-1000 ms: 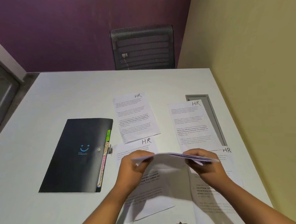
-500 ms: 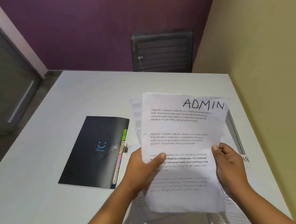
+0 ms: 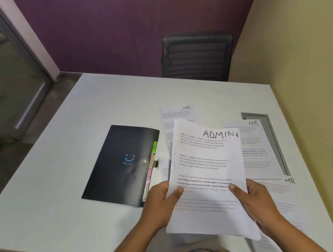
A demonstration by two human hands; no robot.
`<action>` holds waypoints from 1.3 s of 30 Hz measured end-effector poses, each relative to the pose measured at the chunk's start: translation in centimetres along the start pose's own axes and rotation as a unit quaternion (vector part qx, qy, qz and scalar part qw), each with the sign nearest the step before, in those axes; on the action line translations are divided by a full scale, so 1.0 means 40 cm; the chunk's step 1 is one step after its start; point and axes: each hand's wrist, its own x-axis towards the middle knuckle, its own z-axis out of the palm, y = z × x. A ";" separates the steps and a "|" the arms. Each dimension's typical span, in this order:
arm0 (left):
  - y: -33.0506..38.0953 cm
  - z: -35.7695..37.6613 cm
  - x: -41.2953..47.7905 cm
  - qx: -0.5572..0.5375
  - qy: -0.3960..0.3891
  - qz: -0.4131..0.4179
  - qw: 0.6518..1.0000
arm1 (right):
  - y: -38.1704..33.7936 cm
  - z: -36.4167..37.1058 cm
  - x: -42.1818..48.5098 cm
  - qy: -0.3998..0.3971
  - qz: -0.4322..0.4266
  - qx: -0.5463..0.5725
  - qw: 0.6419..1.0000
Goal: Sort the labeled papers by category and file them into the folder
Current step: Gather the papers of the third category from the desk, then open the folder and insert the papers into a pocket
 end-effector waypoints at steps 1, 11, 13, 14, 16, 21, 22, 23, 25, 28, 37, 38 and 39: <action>-0.004 -0.013 0.000 -0.041 -0.037 -0.017 0.998 | 0.001 0.009 -0.004 0.023 0.002 0.002 1.000; -0.109 -0.106 0.021 0.007 -0.065 -0.122 0.990 | 0.032 0.114 -0.039 0.111 -0.016 -0.044 0.993; -0.140 -0.120 0.042 0.066 -0.028 -0.113 0.991 | 0.039 0.131 -0.050 0.126 -0.023 -0.048 0.991; -0.159 -0.127 0.058 0.104 0.003 -0.105 0.989 | 0.044 0.137 -0.055 0.131 -0.025 -0.049 0.990; -0.196 -0.140 0.095 0.196 0.070 -0.076 0.975 | 0.053 0.146 -0.067 0.143 -0.027 -0.051 0.988; -0.265 -0.164 0.206 0.423 0.120 -0.035 0.897 | 0.071 0.159 -0.095 0.172 -0.015 -0.046 0.984; -0.277 -0.167 0.222 0.456 0.108 -0.059 0.881 | 0.073 0.159 -0.098 0.175 -0.012 -0.042 0.984; -0.290 -0.171 0.233 0.479 0.098 -0.083 0.868 | 0.071 0.159 -0.103 0.178 -0.008 -0.041 0.983; -0.315 -0.177 0.246 0.495 0.096 -0.114 0.856 | 0.073 0.156 -0.112 0.186 -0.003 -0.042 0.982; -0.328 -0.177 0.253 0.504 0.087 -0.120 0.851 | 0.081 0.147 -0.119 0.198 0.007 -0.035 0.980; -0.271 -0.165 0.247 0.593 0.000 -0.060 0.803 | 0.092 0.112 -0.096 0.184 0.011 -0.047 0.982; -0.259 -0.171 0.247 0.607 -0.019 -0.062 0.792 | 0.091 0.110 -0.089 0.181 0.009 -0.049 0.982; -0.244 -0.179 0.247 0.619 -0.036 -0.067 0.781 | 0.087 0.107 -0.083 0.177 0.006 -0.050 0.983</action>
